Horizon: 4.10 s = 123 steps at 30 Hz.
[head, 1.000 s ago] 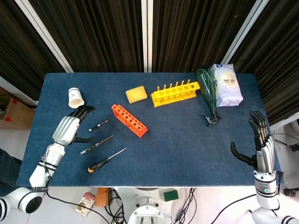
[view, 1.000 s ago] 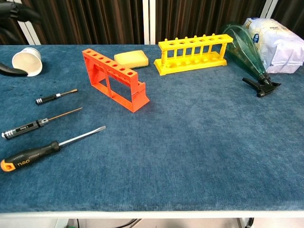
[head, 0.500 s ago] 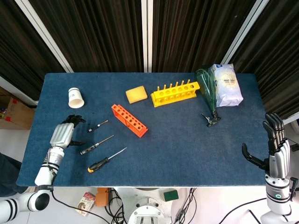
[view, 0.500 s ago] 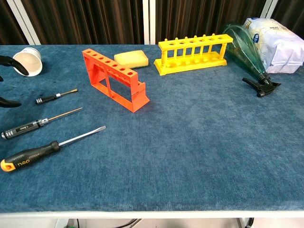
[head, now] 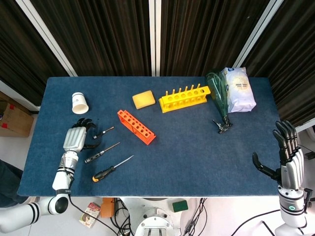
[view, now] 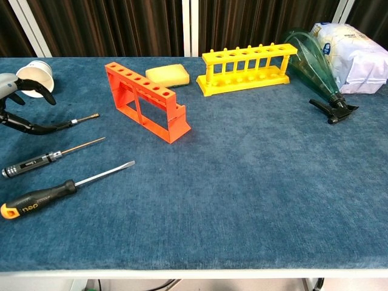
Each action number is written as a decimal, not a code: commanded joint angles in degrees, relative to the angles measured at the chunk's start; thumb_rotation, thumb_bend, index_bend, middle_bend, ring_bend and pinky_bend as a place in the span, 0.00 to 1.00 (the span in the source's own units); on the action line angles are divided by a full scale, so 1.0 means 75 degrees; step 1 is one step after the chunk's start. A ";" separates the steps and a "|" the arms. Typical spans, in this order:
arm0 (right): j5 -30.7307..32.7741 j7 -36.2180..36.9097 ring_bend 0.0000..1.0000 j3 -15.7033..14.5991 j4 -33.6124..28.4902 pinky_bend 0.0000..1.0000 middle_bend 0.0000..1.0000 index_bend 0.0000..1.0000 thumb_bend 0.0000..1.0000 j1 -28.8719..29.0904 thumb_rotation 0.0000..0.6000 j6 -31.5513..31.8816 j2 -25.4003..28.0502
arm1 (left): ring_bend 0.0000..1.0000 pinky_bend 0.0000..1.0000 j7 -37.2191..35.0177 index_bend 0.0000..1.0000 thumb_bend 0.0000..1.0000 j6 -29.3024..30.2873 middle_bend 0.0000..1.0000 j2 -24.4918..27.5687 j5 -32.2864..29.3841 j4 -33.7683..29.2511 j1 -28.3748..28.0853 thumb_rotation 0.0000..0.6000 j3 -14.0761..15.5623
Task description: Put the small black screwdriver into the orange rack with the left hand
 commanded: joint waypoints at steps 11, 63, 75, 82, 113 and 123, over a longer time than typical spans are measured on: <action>0.0053 0.0088 0.00 0.0018 0.0034 0.00 0.00 0.00 0.42 -0.0078 1.00 0.0180 0.0050 | 0.05 0.21 0.0304 0.38 0.22 0.0091 0.17 -0.0709 0.0014 0.1071 -0.0122 0.79 -0.0040; 0.0177 0.0166 0.00 -0.0006 0.0557 0.00 0.01 0.00 0.44 -0.0033 1.00 0.0208 -0.0250 | 0.06 0.21 -0.0103 0.54 0.38 -0.0111 0.20 -0.0997 0.0379 0.1639 -0.0032 1.00 -0.0215; 0.0161 0.0202 0.00 -0.0038 0.0642 0.00 0.01 0.00 0.43 -0.0031 1.00 0.0242 -0.0310 | 0.06 0.22 0.0081 0.58 0.39 0.0246 0.21 -0.0464 0.0660 0.0800 0.0084 1.00 -0.0196; 0.0234 0.0283 0.00 -0.0009 0.0655 0.00 0.01 0.00 0.43 -0.0040 1.00 0.0261 -0.0291 | 0.06 0.22 0.0442 0.59 0.39 0.0324 0.22 0.0417 0.0634 -0.0375 0.0120 1.00 -0.0305; 0.0309 0.0479 0.00 0.0058 0.0704 0.00 0.01 0.00 0.43 -0.0092 1.00 0.0432 -0.0227 | 0.06 0.24 0.4045 0.60 0.40 0.0005 0.23 0.3228 -0.2434 -0.4855 -0.2080 1.00 -0.1625; 0.0394 0.0661 0.00 0.0068 0.0801 0.00 0.01 0.00 0.43 -0.0112 1.00 0.0444 -0.0256 | 0.06 0.24 0.5174 0.61 0.40 0.0346 0.23 0.2937 -0.3903 -0.4993 -0.3293 1.00 -0.1368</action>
